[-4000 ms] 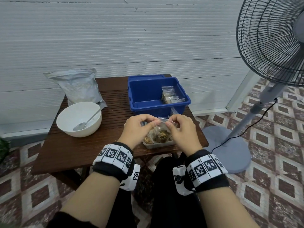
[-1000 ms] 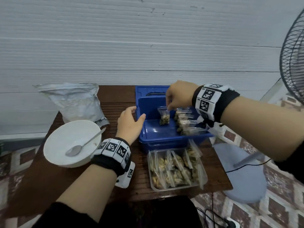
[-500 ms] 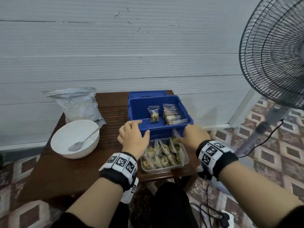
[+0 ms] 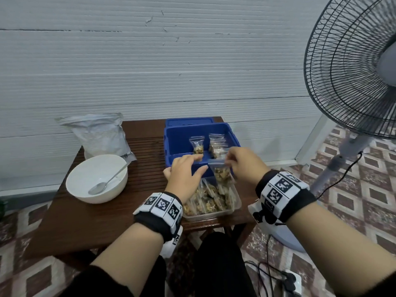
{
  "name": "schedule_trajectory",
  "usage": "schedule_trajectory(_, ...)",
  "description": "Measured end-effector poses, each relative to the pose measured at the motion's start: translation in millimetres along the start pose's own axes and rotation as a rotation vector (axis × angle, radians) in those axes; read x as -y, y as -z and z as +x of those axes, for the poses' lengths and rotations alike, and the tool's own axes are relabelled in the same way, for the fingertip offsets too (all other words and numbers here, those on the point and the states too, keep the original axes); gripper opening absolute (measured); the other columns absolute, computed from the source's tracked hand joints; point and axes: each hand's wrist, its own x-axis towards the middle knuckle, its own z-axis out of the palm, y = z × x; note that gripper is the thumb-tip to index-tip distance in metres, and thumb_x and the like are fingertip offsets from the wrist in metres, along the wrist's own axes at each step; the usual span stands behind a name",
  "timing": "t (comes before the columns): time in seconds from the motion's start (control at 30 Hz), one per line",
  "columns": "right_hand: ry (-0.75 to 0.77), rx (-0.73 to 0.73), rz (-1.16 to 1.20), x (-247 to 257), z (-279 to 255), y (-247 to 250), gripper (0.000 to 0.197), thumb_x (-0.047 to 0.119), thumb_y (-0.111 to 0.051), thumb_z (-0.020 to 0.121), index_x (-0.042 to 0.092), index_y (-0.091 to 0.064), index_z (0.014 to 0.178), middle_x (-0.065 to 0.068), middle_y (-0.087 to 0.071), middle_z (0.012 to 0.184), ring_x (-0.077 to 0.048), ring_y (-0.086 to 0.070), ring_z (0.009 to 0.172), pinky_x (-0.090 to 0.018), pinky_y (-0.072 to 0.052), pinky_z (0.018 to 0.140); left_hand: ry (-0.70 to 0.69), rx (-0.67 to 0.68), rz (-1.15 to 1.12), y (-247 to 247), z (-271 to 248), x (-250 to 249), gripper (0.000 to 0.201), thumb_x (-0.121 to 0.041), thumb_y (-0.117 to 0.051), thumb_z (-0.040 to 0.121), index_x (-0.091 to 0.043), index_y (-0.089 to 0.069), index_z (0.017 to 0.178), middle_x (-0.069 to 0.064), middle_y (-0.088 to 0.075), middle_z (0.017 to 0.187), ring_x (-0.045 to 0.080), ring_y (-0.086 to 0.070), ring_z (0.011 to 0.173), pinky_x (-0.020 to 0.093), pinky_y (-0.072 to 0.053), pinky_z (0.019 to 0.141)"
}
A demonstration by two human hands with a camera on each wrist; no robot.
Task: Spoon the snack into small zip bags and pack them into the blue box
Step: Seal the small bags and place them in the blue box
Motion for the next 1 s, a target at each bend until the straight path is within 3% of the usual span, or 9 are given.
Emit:
schedule_trajectory(0.1,0.067,-0.022,0.129,2,-1,2,0.015,0.008,-0.052,0.095,0.016,-0.051,0.082,0.008,-0.053,0.076,-0.004,-0.048,0.07,-0.016,-0.034,0.061,0.001,-0.007,-0.07,4,2,-5,0.01,-0.041,-0.055,0.095,-0.039,-0.062,0.102,-0.021,-0.06,0.109,0.006,-0.047,0.118,0.033,-0.019,0.089)
schedule_trajectory(0.17,0.096,-0.036,0.189,1,-2,2,0.014,0.01,-0.053,0.095,0.016,-0.051,0.082,0.011,-0.051,0.074,0.002,-0.045,0.069,-0.01,-0.032,0.06,0.0,-0.031,-0.093,7,2,-6,0.008,-0.04,-0.055,0.095,-0.039,-0.06,0.089,-0.021,-0.06,0.099,0.006,-0.05,0.111,0.032,-0.018,0.085)
schedule_trajectory(0.3,0.088,-0.033,0.23,-4,-1,-5,0.009,0.016,-0.058,0.093,0.014,-0.057,0.085,0.008,-0.055,0.076,-0.007,-0.051,0.073,-0.019,-0.037,0.065,-0.024,-0.047,-0.103,14,-1,-4,0.02,-0.038,-0.058,0.094,-0.04,-0.054,0.074,-0.021,-0.059,0.091,0.006,-0.049,0.106,0.029,-0.015,0.08)
schedule_trajectory(0.4,0.089,-0.007,0.207,-7,1,-10,0.018,0.013,-0.058,0.093,0.018,-0.053,0.076,0.012,-0.053,0.075,-0.006,-0.051,0.073,-0.022,-0.036,0.071,-0.034,-0.054,-0.116,17,-3,-3,0.021,-0.036,-0.059,0.094,-0.037,-0.054,0.073,-0.017,-0.062,0.093,0.006,-0.049,0.104,0.03,-0.016,0.08)
schedule_trajectory(0.5,0.123,-0.036,0.168,-6,3,-14,0.024,0.011,-0.057,0.093,0.02,-0.049,0.072,0.012,-0.049,0.072,-0.004,-0.047,0.069,-0.021,-0.033,0.066,-0.024,-0.028,-0.139,18,-3,-1,0.018,-0.036,-0.059,0.094,-0.036,-0.056,0.076,-0.018,-0.062,0.094,0.006,-0.05,0.106,0.032,-0.017,0.084)
schedule_trajectory(0.63,0.184,-0.068,0.149,-3,3,-16,0.017,0.012,-0.057,0.093,0.019,-0.05,0.079,0.015,-0.045,0.073,0.004,-0.041,0.067,-0.008,-0.029,0.058,-0.022,-0.019,-0.205,18,-4,2,0.011,-0.043,-0.063,0.089,-0.039,-0.059,0.08,-0.019,-0.064,0.091,0.003,-0.054,0.103,0.038,-0.027,0.095)
schedule_trajectory(0.87,0.262,-0.068,0.177,-3,-2,-16,0.008,0.02,-0.063,0.089,0.019,-0.057,0.084,0.015,-0.048,0.077,0.003,-0.044,0.07,-0.008,-0.035,0.062,-0.062,0.007,-0.116,20,-3,-2,0.01,-0.037,-0.062,0.091,-0.037,-0.058,0.082,-0.021,-0.059,0.093,0.002,-0.045,0.106,0.03,-0.017,0.084)
schedule_trajectory(1.0,0.263,-0.071,0.138,-6,0,-17,0.014,0.011,-0.06,0.09,0.02,-0.053,0.081,0.015,-0.045,0.077,0.004,-0.041,0.072,-0.008,-0.03,0.062,-0.053,-0.016,-0.131,20,-4,0,0.004,-0.041,-0.066,0.087,-0.039,-0.064,0.084,-0.019,-0.063,0.096,0.003,-0.048,0.109,0.032,-0.022,0.089)
